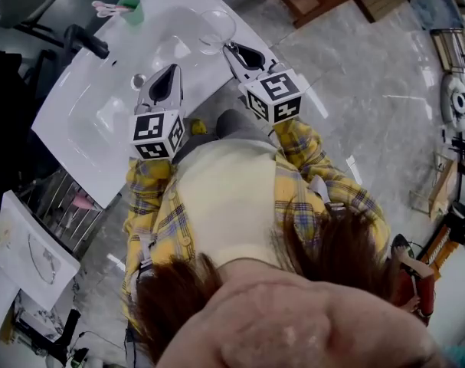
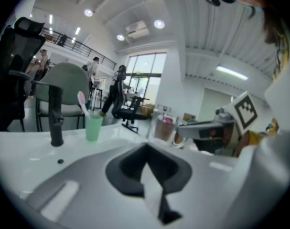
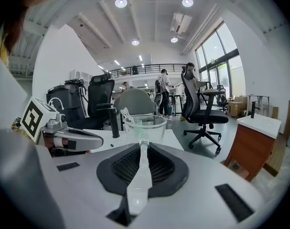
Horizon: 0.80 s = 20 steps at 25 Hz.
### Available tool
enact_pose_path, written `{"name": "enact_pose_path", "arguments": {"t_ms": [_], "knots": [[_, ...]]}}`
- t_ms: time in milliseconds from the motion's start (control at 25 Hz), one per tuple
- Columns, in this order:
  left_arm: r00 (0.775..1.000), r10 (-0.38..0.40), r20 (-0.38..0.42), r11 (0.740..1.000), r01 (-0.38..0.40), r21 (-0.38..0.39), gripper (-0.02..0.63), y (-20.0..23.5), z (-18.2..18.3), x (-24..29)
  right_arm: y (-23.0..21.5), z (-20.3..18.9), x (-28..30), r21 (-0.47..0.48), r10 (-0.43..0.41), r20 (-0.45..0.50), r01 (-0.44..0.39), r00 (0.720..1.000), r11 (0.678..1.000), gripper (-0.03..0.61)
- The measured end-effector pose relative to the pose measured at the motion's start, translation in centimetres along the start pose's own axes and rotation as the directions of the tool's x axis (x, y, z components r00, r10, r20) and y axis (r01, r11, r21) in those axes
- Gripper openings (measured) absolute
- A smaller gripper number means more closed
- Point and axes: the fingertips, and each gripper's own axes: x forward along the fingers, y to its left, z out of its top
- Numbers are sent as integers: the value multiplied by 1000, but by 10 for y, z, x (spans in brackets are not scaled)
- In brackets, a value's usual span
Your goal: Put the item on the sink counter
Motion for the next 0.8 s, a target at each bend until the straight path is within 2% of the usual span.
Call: {"name": "enact_pose_path", "arguments": {"t_ms": [200, 480, 800], "knots": [[999, 32, 1, 999, -32, -33, 6, 8, 2, 8, -14, -2, 23, -14, 22, -34, -22, 999, 1000, 37], [994, 111, 3, 991, -111, -71, 6, 16, 10, 31, -43, 4, 65, -28, 95, -53, -97, 994, 995, 38], [981, 195, -11, 976, -195, -96, 6, 33, 14, 62, -73, 9, 122, -64, 155, -64, -159, 986, 985, 37]]}}
